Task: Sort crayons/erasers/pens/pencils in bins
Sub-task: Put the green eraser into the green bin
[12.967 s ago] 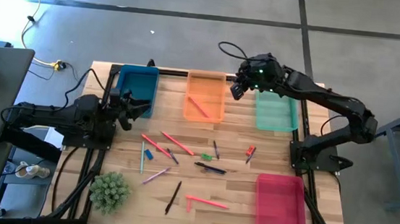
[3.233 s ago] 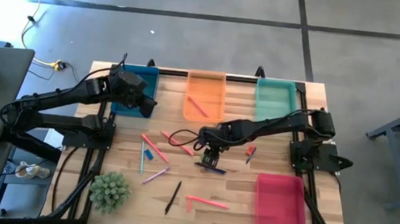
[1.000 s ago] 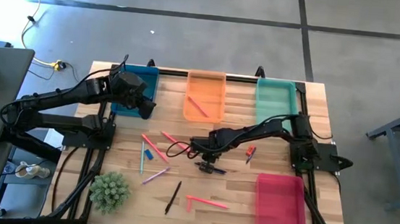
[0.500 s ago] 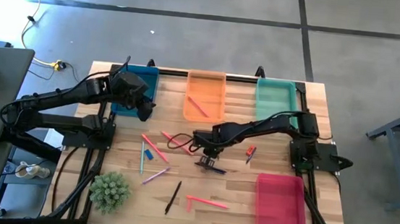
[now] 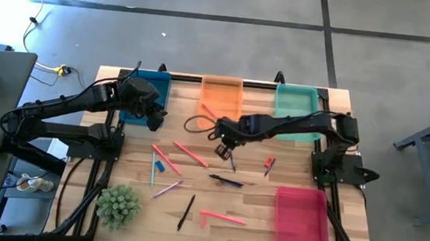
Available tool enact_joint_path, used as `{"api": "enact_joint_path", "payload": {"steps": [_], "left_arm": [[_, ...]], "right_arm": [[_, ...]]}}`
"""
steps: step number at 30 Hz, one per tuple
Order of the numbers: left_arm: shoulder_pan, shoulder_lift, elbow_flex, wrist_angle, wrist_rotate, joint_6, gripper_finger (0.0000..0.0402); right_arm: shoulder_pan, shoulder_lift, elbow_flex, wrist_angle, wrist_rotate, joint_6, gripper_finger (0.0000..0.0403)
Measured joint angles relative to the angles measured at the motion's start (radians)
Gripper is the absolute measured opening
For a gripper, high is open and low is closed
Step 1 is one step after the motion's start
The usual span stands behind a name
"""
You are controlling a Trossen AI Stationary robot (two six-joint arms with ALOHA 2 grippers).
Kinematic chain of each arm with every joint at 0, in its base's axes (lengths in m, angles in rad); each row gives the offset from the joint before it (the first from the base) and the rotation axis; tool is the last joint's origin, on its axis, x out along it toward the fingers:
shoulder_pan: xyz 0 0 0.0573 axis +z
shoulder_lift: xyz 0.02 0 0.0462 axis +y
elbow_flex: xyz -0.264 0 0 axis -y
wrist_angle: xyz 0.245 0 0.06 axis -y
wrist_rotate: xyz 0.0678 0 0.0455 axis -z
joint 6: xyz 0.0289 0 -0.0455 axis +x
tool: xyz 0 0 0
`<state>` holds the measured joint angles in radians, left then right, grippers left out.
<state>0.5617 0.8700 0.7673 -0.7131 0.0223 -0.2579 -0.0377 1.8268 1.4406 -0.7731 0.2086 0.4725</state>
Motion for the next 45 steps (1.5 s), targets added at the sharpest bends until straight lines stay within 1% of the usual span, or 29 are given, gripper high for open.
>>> {"api": "enact_joint_path", "payload": {"steps": [12,17,24,28,31,34,37,42,45], "left_arm": [[0.000,0.000,0.000,0.001,0.000,0.000,0.0119],[0.000,0.000,0.000,0.008,0.000,0.000,0.0119],[0.000,0.000,0.000,0.024,0.000,0.000,0.0119],[0.000,0.000,0.000,0.026,-0.009,-0.014,0.0119],[0.000,0.000,0.000,0.029,-0.011,-0.018,0.0119],[0.000,0.000,0.000,0.030,-0.011,-0.026,0.0119],[0.000,0.000,0.000,0.031,-0.011,-0.050,0.0119],[0.000,0.000,0.000,0.031,-0.011,-0.075,0.0119],[0.000,0.000,0.000,0.030,-0.011,-0.080,0.0119]], "right_arm": [[-0.142,-0.191,0.002,-0.156,0.205,-0.012,0.0053],[-0.221,-0.273,0.002,-0.219,0.258,-0.072,0.0053],[-0.387,-0.380,0.002,-0.272,0.269,-0.215,0.0053],[-0.507,-0.434,-0.005,-0.286,0.236,-0.292,0.0053],[-0.606,-0.480,-0.060,-0.275,0.167,-0.318,0.0053],[-0.694,-0.522,-0.166,-0.246,0.099,-0.316,0.0053],[-0.756,-0.552,-0.283,-0.176,0.034,-0.322,0.0053],[-0.820,-0.559,-0.455,-0.036,-0.085,-0.343,0.0053],[-0.842,-0.559,-0.546,0.059,-0.127,-0.336,0.0053]]}}
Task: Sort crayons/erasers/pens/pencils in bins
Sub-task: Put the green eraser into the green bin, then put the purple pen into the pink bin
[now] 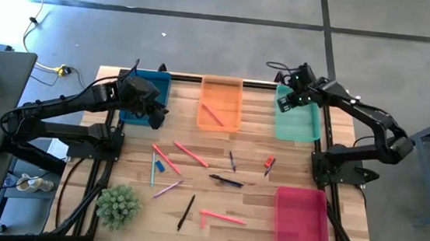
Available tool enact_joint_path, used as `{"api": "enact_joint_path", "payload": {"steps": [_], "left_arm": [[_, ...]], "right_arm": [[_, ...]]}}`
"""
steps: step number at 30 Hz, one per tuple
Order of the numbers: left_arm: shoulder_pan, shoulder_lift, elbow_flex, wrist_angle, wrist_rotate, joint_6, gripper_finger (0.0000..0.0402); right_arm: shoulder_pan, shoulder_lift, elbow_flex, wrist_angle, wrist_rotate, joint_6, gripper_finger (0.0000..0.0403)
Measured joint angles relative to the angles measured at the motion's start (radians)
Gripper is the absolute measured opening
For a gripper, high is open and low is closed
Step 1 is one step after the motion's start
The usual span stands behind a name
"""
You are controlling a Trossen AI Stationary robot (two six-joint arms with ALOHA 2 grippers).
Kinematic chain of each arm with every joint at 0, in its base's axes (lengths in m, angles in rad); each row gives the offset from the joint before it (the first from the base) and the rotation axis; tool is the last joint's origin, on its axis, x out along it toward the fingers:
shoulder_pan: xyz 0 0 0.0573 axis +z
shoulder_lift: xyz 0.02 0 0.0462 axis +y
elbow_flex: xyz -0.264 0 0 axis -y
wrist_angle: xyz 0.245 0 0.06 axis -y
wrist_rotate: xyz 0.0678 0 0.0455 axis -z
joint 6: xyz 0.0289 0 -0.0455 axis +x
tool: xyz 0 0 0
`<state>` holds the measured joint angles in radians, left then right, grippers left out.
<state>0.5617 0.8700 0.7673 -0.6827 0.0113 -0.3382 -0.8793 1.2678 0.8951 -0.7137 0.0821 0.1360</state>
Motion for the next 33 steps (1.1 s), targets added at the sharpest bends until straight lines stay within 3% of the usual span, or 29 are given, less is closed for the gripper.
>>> {"api": "enact_joint_path", "payload": {"steps": [10,23,33], "left_arm": [[0.000,0.000,0.000,0.000,0.003,-0.048,0.0119],[0.000,0.032,0.000,-0.010,-0.019,-0.127,0.0121],[-0.010,0.084,0.000,-0.031,0.063,-0.247,0.0175]], "right_arm": [[-0.065,0.000,-0.190,0.217,-0.068,0.031,0.0053],[-0.105,0.000,-0.258,0.234,-0.068,0.041,0.0056],[-0.105,0.000,-0.239,0.232,-0.053,0.021,0.0136]]}}
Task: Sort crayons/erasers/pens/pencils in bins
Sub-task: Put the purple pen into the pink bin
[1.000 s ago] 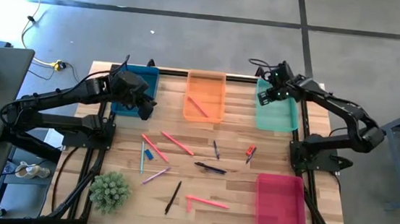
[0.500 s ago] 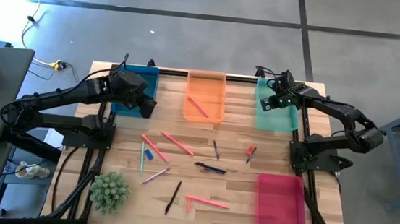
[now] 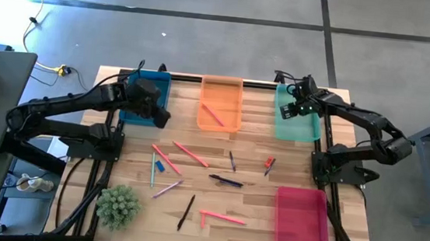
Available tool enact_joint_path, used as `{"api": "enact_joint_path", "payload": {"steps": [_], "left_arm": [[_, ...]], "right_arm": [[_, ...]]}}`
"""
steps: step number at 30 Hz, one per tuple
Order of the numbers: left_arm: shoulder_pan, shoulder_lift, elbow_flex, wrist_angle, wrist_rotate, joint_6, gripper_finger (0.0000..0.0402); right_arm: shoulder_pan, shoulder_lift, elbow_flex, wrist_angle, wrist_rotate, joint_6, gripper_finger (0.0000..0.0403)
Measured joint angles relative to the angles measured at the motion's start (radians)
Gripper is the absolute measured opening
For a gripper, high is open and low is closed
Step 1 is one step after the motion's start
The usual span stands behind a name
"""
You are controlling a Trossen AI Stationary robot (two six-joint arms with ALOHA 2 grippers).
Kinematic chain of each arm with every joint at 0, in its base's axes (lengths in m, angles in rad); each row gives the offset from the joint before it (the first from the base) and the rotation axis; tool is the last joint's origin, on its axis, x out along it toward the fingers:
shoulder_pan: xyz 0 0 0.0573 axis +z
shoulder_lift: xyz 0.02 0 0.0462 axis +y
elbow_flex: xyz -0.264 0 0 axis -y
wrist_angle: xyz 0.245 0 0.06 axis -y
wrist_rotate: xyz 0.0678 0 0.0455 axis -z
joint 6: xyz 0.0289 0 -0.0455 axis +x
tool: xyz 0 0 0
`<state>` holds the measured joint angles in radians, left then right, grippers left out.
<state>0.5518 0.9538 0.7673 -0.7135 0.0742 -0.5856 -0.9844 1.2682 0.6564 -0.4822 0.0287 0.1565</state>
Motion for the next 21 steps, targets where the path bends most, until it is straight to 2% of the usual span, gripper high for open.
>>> {"api": "enact_joint_path", "payload": {"steps": [7,13,21], "left_arm": [[-0.102,0.033,0.000,-0.058,0.017,-0.117,0.0207],[-0.230,0.048,0.000,-0.047,0.068,-0.197,0.0209],[-0.388,0.071,0.000,-0.042,0.071,-0.319,0.0209]], "right_arm": [[0.000,0.000,0.095,-0.012,0.016,-0.056,0.0160],[0.000,0.000,0.171,-0.050,0.016,-0.094,0.0161],[0.000,0.000,0.249,-0.133,0.016,-0.112,0.0161]]}}
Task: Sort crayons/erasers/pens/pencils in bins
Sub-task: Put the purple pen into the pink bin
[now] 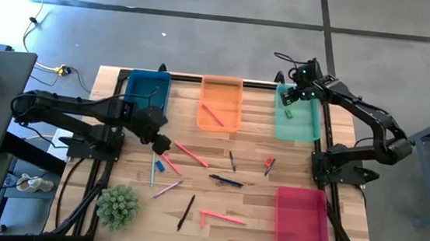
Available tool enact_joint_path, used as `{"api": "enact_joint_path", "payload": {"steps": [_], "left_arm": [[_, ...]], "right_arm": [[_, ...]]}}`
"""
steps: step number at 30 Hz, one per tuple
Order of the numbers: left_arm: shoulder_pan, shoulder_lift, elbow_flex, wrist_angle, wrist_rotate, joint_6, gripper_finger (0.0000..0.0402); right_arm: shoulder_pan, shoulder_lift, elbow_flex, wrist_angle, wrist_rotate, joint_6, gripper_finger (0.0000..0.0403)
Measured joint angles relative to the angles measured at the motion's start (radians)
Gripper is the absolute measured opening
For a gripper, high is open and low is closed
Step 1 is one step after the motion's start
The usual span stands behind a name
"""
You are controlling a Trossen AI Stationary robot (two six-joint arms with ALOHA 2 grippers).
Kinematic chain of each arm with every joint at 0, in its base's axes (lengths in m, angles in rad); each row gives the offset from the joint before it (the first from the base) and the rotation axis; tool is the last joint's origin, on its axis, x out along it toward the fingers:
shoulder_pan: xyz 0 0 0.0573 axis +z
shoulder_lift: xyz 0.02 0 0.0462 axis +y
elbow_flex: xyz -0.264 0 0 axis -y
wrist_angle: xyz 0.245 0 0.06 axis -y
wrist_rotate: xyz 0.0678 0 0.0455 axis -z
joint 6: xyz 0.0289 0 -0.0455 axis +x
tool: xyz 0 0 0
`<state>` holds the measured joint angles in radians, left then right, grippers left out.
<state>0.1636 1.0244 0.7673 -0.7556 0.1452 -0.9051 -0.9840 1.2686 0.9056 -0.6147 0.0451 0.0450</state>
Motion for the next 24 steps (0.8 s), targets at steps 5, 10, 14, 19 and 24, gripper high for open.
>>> {"api": "enact_joint_path", "payload": {"steps": [5,10,14,19,24], "left_arm": [[-0.086,0.001,0.000,0.029,0.001,-0.052,0.0209],[-0.191,0.001,0.038,0.057,0.004,-0.075,0.0209],[-0.292,0.008,0.082,0.064,-0.035,-0.118,0.0209],[-0.390,0.032,0.134,0.066,-0.083,-0.112,0.0209],[-0.430,0.093,0.178,0.067,-0.064,-0.065,0.0209]], "right_arm": [[0.008,0.000,0.065,-0.079,0.000,0.035,0.0161],[0.059,0.000,0.123,-0.157,-0.005,0.131,0.0161],[0.143,0.000,0.131,-0.184,-0.047,0.213,0.0161],[0.292,0.000,0.131,-0.218,-0.056,0.301,0.0161],[0.437,0.000,0.131,-0.232,-0.015,0.387,0.0161]]}}
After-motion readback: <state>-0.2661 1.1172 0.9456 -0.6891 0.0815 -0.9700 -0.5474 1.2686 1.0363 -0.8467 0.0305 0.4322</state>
